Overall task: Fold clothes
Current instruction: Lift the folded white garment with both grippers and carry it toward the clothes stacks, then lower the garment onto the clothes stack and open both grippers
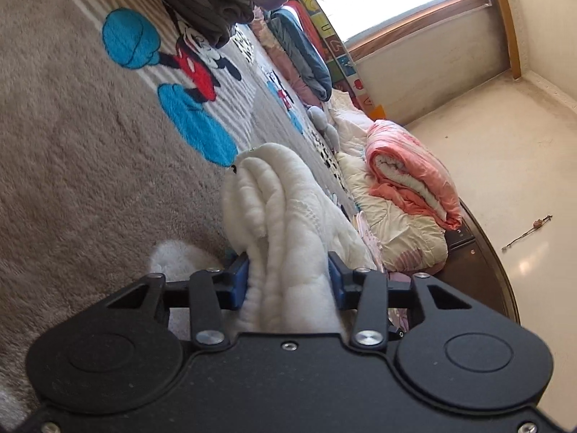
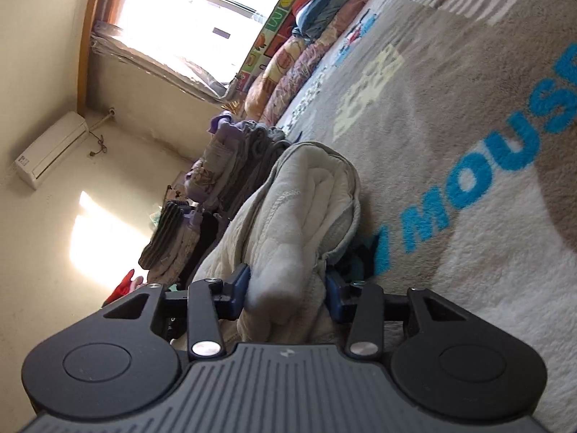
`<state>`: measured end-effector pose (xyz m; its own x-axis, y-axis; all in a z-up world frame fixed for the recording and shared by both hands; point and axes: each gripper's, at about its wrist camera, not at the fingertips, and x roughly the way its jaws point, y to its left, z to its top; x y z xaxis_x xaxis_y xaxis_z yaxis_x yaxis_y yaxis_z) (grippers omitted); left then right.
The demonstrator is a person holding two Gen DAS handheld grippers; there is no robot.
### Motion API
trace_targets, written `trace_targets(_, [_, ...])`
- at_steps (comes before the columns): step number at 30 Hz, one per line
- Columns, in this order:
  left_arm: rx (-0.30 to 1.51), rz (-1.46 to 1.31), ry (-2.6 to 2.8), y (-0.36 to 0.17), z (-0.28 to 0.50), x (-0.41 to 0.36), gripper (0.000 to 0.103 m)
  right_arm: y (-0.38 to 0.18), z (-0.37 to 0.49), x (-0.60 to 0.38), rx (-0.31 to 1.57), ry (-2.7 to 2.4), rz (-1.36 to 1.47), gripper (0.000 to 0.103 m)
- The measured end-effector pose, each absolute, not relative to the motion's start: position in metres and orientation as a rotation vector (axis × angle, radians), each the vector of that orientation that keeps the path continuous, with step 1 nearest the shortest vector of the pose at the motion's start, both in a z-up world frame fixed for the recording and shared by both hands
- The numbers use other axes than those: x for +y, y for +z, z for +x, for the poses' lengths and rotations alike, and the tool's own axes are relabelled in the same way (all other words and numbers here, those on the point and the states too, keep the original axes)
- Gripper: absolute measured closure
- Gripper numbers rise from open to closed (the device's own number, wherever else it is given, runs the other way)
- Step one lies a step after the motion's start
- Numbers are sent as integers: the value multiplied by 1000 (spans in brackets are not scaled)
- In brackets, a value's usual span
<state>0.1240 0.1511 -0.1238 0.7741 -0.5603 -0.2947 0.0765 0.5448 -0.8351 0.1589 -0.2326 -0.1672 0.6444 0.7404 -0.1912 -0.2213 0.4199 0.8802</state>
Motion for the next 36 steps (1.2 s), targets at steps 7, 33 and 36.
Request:
trace_targets(7, [460,-976,-343,-107,110,201,62,-149,175,-190,609,770,961,59])
trace_targets(33, [187,-1107,-28,-126,123,367,62,-120,316,40,775,1059,765,59])
trace_targets(36, [158,-1106,-4,-123,131,369,62,-117,335,57,767,1080,764,59])
